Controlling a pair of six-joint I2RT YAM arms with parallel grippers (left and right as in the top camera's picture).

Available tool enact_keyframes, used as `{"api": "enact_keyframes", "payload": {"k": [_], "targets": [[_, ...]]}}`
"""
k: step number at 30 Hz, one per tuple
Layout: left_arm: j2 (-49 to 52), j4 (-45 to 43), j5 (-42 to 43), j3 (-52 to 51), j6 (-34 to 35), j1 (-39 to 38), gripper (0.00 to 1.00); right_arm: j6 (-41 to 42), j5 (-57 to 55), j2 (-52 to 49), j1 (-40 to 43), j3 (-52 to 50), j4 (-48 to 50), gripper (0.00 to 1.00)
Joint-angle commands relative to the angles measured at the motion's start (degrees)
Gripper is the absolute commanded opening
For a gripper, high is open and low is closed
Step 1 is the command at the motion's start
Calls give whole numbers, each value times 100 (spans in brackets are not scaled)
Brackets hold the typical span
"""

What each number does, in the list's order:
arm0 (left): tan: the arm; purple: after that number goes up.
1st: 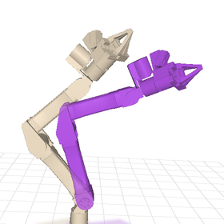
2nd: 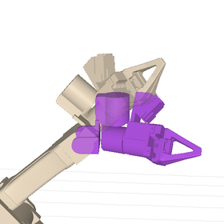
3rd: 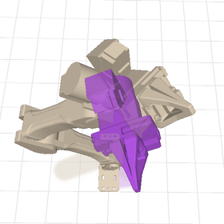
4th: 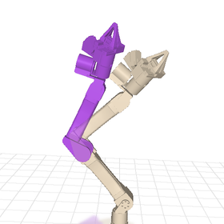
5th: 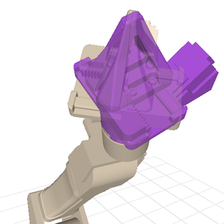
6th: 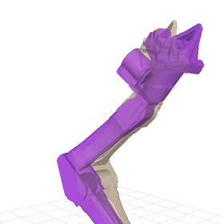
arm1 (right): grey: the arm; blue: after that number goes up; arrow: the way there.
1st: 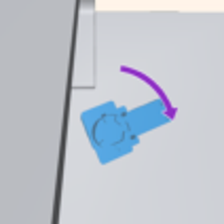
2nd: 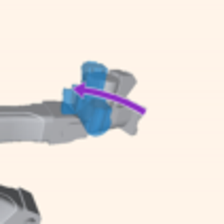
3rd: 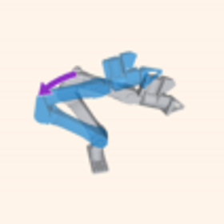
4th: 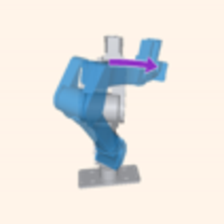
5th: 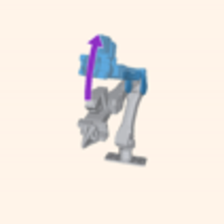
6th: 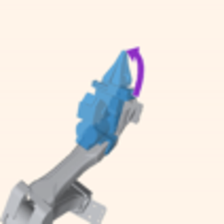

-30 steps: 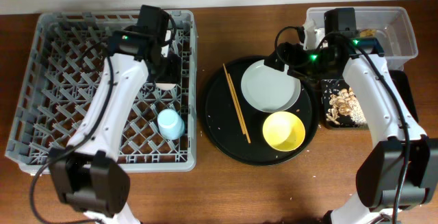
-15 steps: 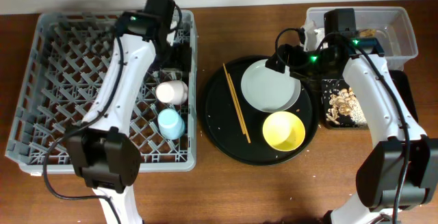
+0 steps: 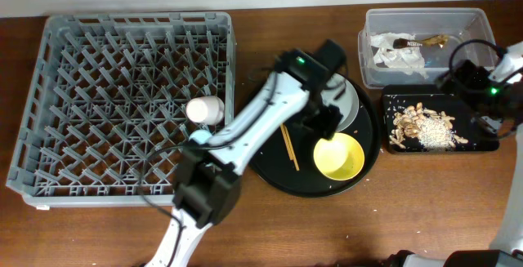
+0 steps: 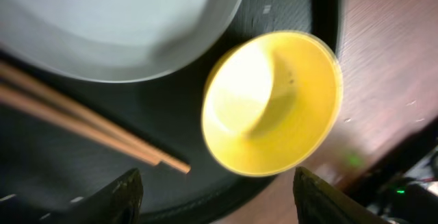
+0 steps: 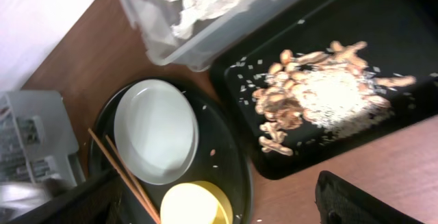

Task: Sort waste into correct bins and load items into the dishwasher rack
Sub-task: 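Grasp the yellow bowl with the left gripper and lift it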

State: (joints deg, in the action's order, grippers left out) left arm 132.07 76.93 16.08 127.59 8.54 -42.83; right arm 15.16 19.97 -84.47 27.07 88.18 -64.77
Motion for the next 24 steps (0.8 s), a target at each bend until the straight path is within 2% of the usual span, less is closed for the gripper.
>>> {"api": "enact_keyframes", "payload": {"k": [1, 3, 6, 8, 10, 11, 13, 16, 18, 19, 23, 24], "targets": [[669, 26, -79, -44, -52, -310, 63, -142, 79, 85, 0, 2, -31, 92], [846, 4, -85, -44, -151, -450, 56, -142, 76, 85, 0, 2, -66, 92], [1056, -42, -107, -44, -201, -474, 36, -144, 76, 85, 0, 2, -96, 92], [1106, -57, -105, -42, -199, -461, 16, -146, 31, 85, 0, 0, -105, 93], [1106, -33, -101, -31, -199, -426, 4, -146, 31, 85, 0, 0, -103, 94], [1099, 181, -85, 155, -199, -382, 1, -146, -42, 83, 0, 2, -105, 94], [1084, 691, -85, 890, -203, -254, 1, -146, -162, 83, 0, 0, -109, 94], [1073, 1781, -295, 3294, -306, 326, 1, -146, -162, 83, 0, 0, -107, 94], [1027, 1980, -892, 4430, -308, 844, 1, -146, -162, 83, 0, 0, -107, 94], [979, 1980, -1644, 4900, -306, 1274, 1, -146, -238, 83, 0, 0, -109, 94], [879, 1978, -5340, 5069, -302, 2549, 1, -144, -662, 83, 0, 0, -216, 95], [785, 1980, -5316, 5069, -304, 2732, 1, -146, -719, 83, 0, 0, -236, 94]]}}
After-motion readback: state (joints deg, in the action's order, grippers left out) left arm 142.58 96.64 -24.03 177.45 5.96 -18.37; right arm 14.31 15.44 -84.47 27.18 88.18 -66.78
